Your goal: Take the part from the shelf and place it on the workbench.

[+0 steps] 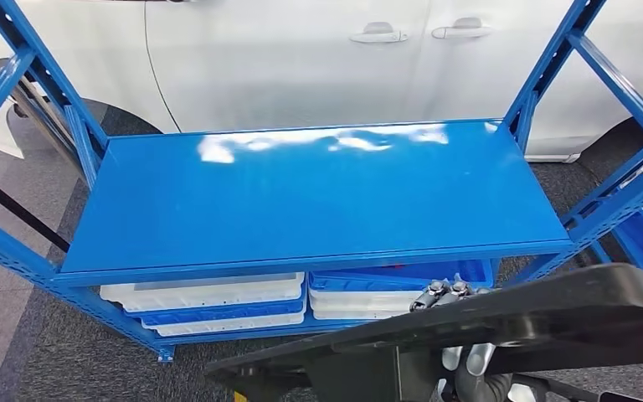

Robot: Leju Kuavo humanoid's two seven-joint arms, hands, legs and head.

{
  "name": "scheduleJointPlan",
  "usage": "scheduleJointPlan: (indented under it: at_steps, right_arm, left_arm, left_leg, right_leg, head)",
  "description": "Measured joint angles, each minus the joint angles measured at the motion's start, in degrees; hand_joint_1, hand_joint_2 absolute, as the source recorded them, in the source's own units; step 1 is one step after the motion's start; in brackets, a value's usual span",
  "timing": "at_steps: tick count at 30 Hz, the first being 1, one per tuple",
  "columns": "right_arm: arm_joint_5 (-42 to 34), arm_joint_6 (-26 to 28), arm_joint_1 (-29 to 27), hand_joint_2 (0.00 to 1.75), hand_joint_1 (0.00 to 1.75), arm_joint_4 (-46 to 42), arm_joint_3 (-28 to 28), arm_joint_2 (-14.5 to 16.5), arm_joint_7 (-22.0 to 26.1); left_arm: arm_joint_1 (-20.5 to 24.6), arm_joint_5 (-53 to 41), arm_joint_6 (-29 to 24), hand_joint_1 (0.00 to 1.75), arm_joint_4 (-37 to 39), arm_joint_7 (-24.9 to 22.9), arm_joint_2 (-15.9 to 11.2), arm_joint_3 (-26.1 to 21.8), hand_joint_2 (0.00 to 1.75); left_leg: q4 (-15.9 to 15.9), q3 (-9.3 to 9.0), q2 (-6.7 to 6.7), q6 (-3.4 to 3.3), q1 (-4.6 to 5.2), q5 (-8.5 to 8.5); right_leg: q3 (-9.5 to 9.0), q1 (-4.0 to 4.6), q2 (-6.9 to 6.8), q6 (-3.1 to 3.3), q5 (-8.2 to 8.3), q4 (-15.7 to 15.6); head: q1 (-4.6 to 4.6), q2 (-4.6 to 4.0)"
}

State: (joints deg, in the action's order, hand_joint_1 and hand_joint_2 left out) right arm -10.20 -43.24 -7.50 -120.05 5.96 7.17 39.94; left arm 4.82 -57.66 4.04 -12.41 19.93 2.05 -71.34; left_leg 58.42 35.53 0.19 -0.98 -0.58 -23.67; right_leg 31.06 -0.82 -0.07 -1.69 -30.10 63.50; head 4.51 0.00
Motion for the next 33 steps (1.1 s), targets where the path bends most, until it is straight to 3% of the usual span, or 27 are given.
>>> scheduleJointPlan:
  at_steps: [2,4,5,6,7,9,10,11,12,14,16,17,18,20,21,22,24,25,26,27,28,29,31,33]
  right_arm:
    - [0.0,-0.1,-0.4,1.75,1.75,-0.8,-0.6,0.5,0.0]
    - [0.0,-0.1,-0.8,1.75,1.75,-1.3,-1.1,1.0,0.0]
    - [0.0,-0.2,-1.0,1.75,1.75,-1.5,-1.4,1.2,0.0]
    - [0.0,-0.4,-1.1,1.75,1.75,-1.6,-1.5,1.5,0.0]
    - [-0.1,-0.7,-1.3,1.75,1.75,-1.8,-1.6,1.7,0.0]
    - [-0.5,-1.4,-1.5,1.75,1.75,-2.0,-1.7,2.1,0.0]
    - [-0.9,-1.8,-1.6,1.75,1.75,-2.0,-1.9,2.2,0.0]
    - [-1.3,-2.1,-1.6,1.75,1.75,-2.1,-2.1,2.3,0.0]
    - [-1.7,-2.6,-1.6,1.75,1.75,-2.0,-2.3,2.3,0.0]
    - [-2.5,-3.2,-1.6,1.75,1.75,-2.0,-2.9,2.3,0.0]
    - [-2.8,-3.5,-1.5,1.75,1.75,-2.0,-3.3,2.3,0.0]
    - [-2.9,-3.6,-1.4,1.75,1.75,-2.0,-3.5,2.3,0.0]
    - [-3.0,-3.8,-1.4,1.75,1.75,-2.0,-3.7,2.3,0.0]
    - [-3.2,-4.2,-1.2,1.75,1.75,-1.9,-4.1,2.3,0.0]
    - [-3.3,-4.5,-1.2,1.75,1.75,-1.8,-4.4,2.3,0.0]
    - [-3.3,-4.6,-1.2,1.75,1.75,-1.7,-4.7,2.3,0.0]
    - [-3.4,-5.0,-1.3,1.75,1.75,-1.6,-5.3,2.2,0.0]
    - [-3.5,-5.1,-1.4,1.75,1.75,-1.5,-5.5,2.2,0.0]
    - [-3.5,-5.2,-1.5,1.75,1.75,-1.4,-5.6,2.2,0.0]
    - [-3.5,-5.2,-1.5,1.75,1.75,-1.3,-5.7,2.2,0.0]
    - [-3.5,-5.2,-1.5,1.75,1.75,-1.2,-5.8,2.2,0.0]
    - [-3.4,-5.2,-1.4,1.75,1.75,-1.2,-5.8,2.2,0.0]
    - [-2.8,-4.5,-0.9,1.75,1.75,-1.0,-5.7,2.2,0.0]
    - [-2.0,-2.4,0.1,1.75,1.75,-0.6,-5.2,2.1,0.0]
  left_arm:
    - [0.0,-0.1,0.0,0.0,0.0,-0.1,0.0,0.2,1.75]
    - [0.0,-0.3,-0.1,0.0,0.0,-0.3,0.0,0.3,1.75]
    - [-0.1,-0.4,-0.1,0.0,0.0,-0.5,0.0,0.3,1.75]
    - [-0.2,-0.5,-0.2,0.0,0.0,-0.7,0.0,0.4,1.75]
    - [-0.2,-0.6,-0.2,0.0,0.0,-1.0,0.0,0.5,1.75]
    - [-0.2,-0.7,-0.3,0.0,0.0,-1.3,0.1,0.7,1.75]
    - [-0.2,-0.8,-0.3,0.0,0.0,-1.4,0.1,0.8,1.75]
    - [-0.2,-0.7,-0.4,0.0,0.0,-1.4,0.1,0.8,1.75]
    - [-0.2,-0.6,-0.4,0.0,0.0,-1.5,0.1,0.8,1.75]
    - [-0.1,-0.5,-0.6,0.0,0.0,-1.5,0.1,0.8,1.75]
    - [0.1,-0.4,-0.7,0.0,0.0,-1.5,0.0,0.8,1.75]
    - [0.2,-0.4,-0.8,0.0,0.0,-1.5,0.0,0.8,1.75]
    - [0.3,-0.4,-0.9,0.0,0.0,-1.5,0.0,0.8,1.75]
    - [0.2,-0.3,-0.9,0.0,0.0,-1.5,0.1,0.8,1.75]
    - [0.2,-0.3,-1.0,0.0,0.0,-1.5,0.2,0.8,1.75]
    - [0.1,-0.2,-1.1,0.0,0.0,-1.5,0.2,0.8,1.75]
    - [0.1,0.1,-1.2,0.0,0.0,-1.5,0.2,0.8,1.75]
    - [0.1,0.2,-1.2,0.0,0.0,-1.5,0.2,0.7,1.75]
    - [0.1,0.3,-1.3,0.0,0.0,-1.5,0.2,0.7,1.75]
    - [0.1,0.3,-1.3,0.0,0.0,-1.5,0.3,0.7,1.75]
    - [0.0,0.4,-1.3,0.0,0.0,-1.5,0.3,0.7,1.75]
    - [0.0,0.4,-1.3,0.0,0.0,-1.5,0.3,0.7,1.75]
    - [0.0,0.3,-1.3,0.0,0.0,-1.4,0.4,0.7,1.75]
    - [0.1,0.0,-1.3,0.0,0.0,-1.2,0.5,0.7,1.75]
  left_leg:
    - [0.1,0.45,-0.04,0.66,0.1,0.83]
    - [-0.2,0.59,-0.09,1.4,0.06,1.71]
    - [0.1,0.9,-0.11,1.74,-0.03,1.3]
    - [1.0,1.41,-0.13,2.03,-0.09,-0.09]
    - [3.0,2.16,-0.14,2.27,-0.15,-2.64]
    - [9.7,3.83,-0.14,2.62,-0.22,-8.71]
    - [13.1,4.29,-0.13,2.73,-0.23,-10.47]
    - [15.3,4.12,-0.13,2.75,-0.22,-10.66]
    - [15.9,3.1,-0.13,2.69,-0.2,-9.55]
    - [11.4,-1.77,-0.14,2.18,-0.1,-6.33]
    - [2.6,-8.31,-0.12,1.44,0.23,-6.47]
    - [-0.6,-10.31,-0.14,1.13,0.44,-7.21]
    - [-2.4,-11.23,-0.16,0.86,0.66,-7.72]
    - [-2.9,-10.49,-0.05,0.26,0.62,-6.71]
    - [-3.0,-9.85,0.1,-0.16,0.49,-5.95]
    - [-3.2,-9.06,0.26,-0.51,0.31,-5.1]
    - [-3.1,-7.23,0.43,-0.92,0.28,-3.57]
    - [-3.0,-6.28,0.45,-0.9,0.3,-2.82]
    - [-2.9,-5.25,0.46,-0.82,0.31,-2.1]
    - [-2.6,-4.2,0.47,-0.7,0.3,-1.43]
    - [-2.3,-3.11,0.48,-0.53,0.27,-0.84]
    - [-1.8,-2.05,0.47,-0.34,0.23,-0.33]
    - [-0.9,-0.38,0.41,0.21,0.25,0.48]
    - [-0.5,0.36,0.38,0.93,0.29,1.37]
  right_leg:
    - [-3.33,0.32,0.08,0.7,-0.37,-5.3]
    - [-3.12,0.51,0.07,1.58,0.18,-6.0]
    - [-2.66,0.46,-0.02,2.08,0.73,-6.1]
    - [-2.07,0.38,-0.11,2.62,1.41,-6.3]
    - [-1.33,0.29,-0.2,3.05,2.16,-6.4]
    - [0.37,0.45,-0.25,3.52,3.55,-6.4]
    - [1.29,0.59,-0.25,3.56,4.24,-6.3]
    - [2.24,0.72,-0.25,3.57,4.93,-6.2]
    - [3.2,0.84,-0.25,3.53,5.61,-6.1]
    - [4.93,1.03,-0.25,3.35,6.87,-5.8]
    - [5.99,1.25,-0.31,2.93,7.91,-5.5]
    - [6.21,1.25,-0.41,2.64,8.45,-5.4]
    - [6.32,1.22,-0.53,2.29,9.0,-5.5]
    - [6.65,1.11,-0.5,1.59,9.7,-5.6]
    - [7.1,1.05,-0.34,1.24,8.69,-5.0]
    - [7.75,0.96,-0.17,0.9,6.58,-3.4]
    - [9.36,0.57,-0.02,0.3,0.37,3.0]
    - [9.96,0.39,-0.02,0.04,-1.71,6.7]
    - [10.05,0.22,-0.03,-0.19,-2.33,9.6]
    - [9.41,0.07,-0.04,-0.37,-1.59,10.9]
    - [7.77,-0.09,-0.04,-0.49,0.02,10.1]
    - [5.17,-0.24,-0.04,-0.54,1.52,7.4]
    - [-0.94,-0.25,0.07,-0.22,1.31,-0.8]
    - [-3.77,0.1,0.21,0.61,-0.31,-5.7]
  head:
    - [0.02,0.0]
    - [0.03,0.0]
    - [0.03,0.0]
    - [0.02,0.0]
    - [0.02,0.0]
    - [0.02,0.0]
    - [0.02,0.0]
    - [0.02,0.0]
    - [0.02,0.0]
    - [0.03,0.0]
    - [0.03,0.0]
    - [0.03,0.0]
    - [0.02,0.0]
    - [0.02,0.0]
    - [0.02,0.0]
    - [0.02,0.0]
    - [0.02,0.0]
    - [0.02,0.0]
    - [0.02,0.0]
    - [0.02,0.0]
    - [0.02,0.0]
    - [0.02,0.0]
    - [0.03,0.0]
    - [0.03,0.0]
